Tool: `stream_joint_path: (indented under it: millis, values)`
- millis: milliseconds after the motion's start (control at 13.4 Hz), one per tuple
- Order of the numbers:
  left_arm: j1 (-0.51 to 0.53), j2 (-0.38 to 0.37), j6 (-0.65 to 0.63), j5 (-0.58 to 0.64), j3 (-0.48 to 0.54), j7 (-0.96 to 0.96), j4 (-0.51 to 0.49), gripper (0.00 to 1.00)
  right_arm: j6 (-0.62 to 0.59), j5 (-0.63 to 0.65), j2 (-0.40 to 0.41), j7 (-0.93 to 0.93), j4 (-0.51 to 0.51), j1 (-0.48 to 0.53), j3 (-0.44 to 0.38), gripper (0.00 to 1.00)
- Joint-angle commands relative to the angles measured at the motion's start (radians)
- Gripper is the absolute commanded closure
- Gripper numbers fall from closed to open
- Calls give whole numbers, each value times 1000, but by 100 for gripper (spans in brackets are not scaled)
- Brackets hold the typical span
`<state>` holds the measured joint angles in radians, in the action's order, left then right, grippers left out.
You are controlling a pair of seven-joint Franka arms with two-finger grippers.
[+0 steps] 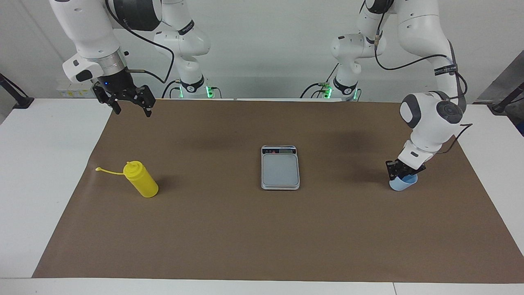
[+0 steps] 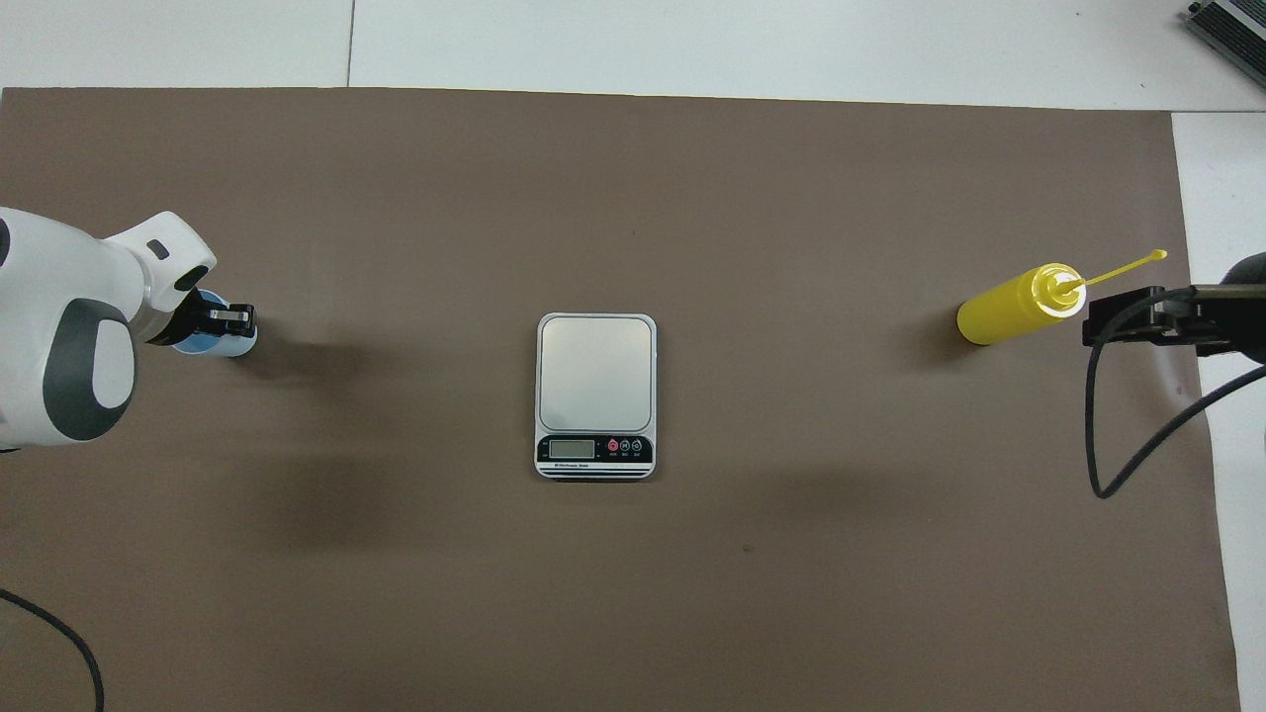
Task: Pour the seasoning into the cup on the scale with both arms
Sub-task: 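Lift the blue cup with the left gripper toward the scale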
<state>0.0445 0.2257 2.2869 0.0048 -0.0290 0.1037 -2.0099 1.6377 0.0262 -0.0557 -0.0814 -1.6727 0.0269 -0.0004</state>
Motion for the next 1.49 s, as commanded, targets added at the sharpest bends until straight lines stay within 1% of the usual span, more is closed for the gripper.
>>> stream_joint_path:
  millis: [0, 149, 223, 595, 670, 744, 893, 1116, 1265, 1414]
  values:
    - [-6, -6, 28, -12, 3, 8, -20, 78, -19, -12, 4, 2, 8, -2, -6, 0]
    - [-8, -5, 28, -12, 3, 7, -18, 85, -19, -11, 4, 2, 8, -2, -6, 0]
    - [-8, -5, 28, -12, 3, 7, -18, 86, -19, -11, 4, 2, 8, -2, -6, 0]
    - [-9, -2, 23, -12, 3, -8, -6, 87, -19, -11, 4, 2, 8, -2, -6, 0]
    - [-18, -2, 25, -12, 3, -22, -4, 88, -19, -11, 4, 2, 8, -2, -7, 0]
    - [-23, -2, 25, -12, 3, -33, -4, 90, -19, -11, 4, 2, 8, -2, -6, 0]
    - [-32, -2, 25, -12, 3, -50, -4, 91, -19, -11, 4, 2, 8, -2, -6, 0]
    - [-34, -2, 25, -12, 3, -51, -3, 95, -19, -12, 4, 2, 8, -2, -6, 0]
    - [-49, 0, 23, -12, 3, -64, 3, 95, -19, -12, 4, 2, 8, -2, -6, 0]
    - [-78, 0, 25, -12, 3, -117, 13, 95, -19, -11, 4, 2, 8, -2, -6, 0]
